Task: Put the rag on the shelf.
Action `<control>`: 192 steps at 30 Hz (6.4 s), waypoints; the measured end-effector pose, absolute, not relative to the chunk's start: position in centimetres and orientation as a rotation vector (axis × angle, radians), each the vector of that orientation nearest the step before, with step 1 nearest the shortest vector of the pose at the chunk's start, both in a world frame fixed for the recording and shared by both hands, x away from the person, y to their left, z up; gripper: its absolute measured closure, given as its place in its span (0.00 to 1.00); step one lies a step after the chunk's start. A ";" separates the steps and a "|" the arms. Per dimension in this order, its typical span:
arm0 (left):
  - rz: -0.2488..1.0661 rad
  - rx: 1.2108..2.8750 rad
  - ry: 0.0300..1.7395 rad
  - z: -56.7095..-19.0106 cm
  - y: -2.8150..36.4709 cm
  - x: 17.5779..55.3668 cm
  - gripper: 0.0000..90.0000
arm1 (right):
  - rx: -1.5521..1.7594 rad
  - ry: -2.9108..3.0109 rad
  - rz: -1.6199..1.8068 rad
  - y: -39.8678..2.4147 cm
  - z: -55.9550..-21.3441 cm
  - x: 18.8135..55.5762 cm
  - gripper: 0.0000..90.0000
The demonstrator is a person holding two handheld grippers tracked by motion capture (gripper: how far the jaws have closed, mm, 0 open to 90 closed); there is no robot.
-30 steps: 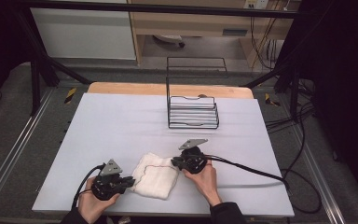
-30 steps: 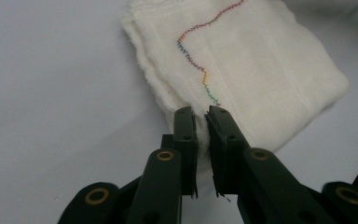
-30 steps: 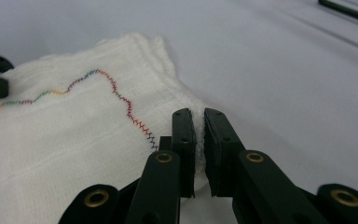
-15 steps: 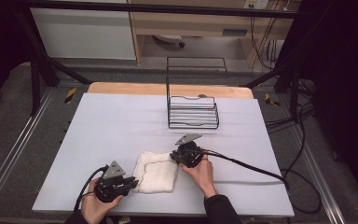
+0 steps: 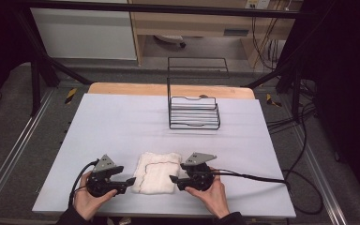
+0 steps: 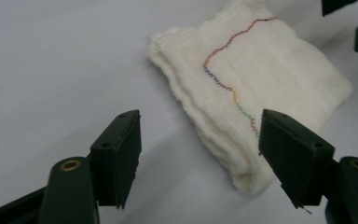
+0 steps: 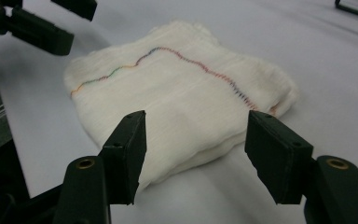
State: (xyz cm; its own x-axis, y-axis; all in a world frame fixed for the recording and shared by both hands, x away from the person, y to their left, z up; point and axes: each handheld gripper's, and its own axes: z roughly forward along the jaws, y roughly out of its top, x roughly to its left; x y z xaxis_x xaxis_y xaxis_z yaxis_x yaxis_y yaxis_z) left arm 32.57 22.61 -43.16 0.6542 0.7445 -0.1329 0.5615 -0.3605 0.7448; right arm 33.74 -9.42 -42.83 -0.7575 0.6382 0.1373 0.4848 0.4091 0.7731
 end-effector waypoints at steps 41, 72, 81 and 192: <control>0.252 2.058 0.988 -42.5 21.6 35.4 0.23 | 1.115 2.581 1.091 -13.9 -43.2 32.7 0.96; 0.143 2.215 0.899 -44.2 16.4 39.0 0.92 | 1.349 2.433 1.204 -13.7 -45.3 33.3 0.83; 0.132 2.179 0.936 -43.7 16.9 38.3 0.94 | 1.323 2.447 1.168 -13.7 -44.1 34.5 0.94; 0.145 2.152 0.933 -44.6 10.5 44.1 0.89 | 1.479 2.330 1.250 -14.5 -45.1 37.1 0.92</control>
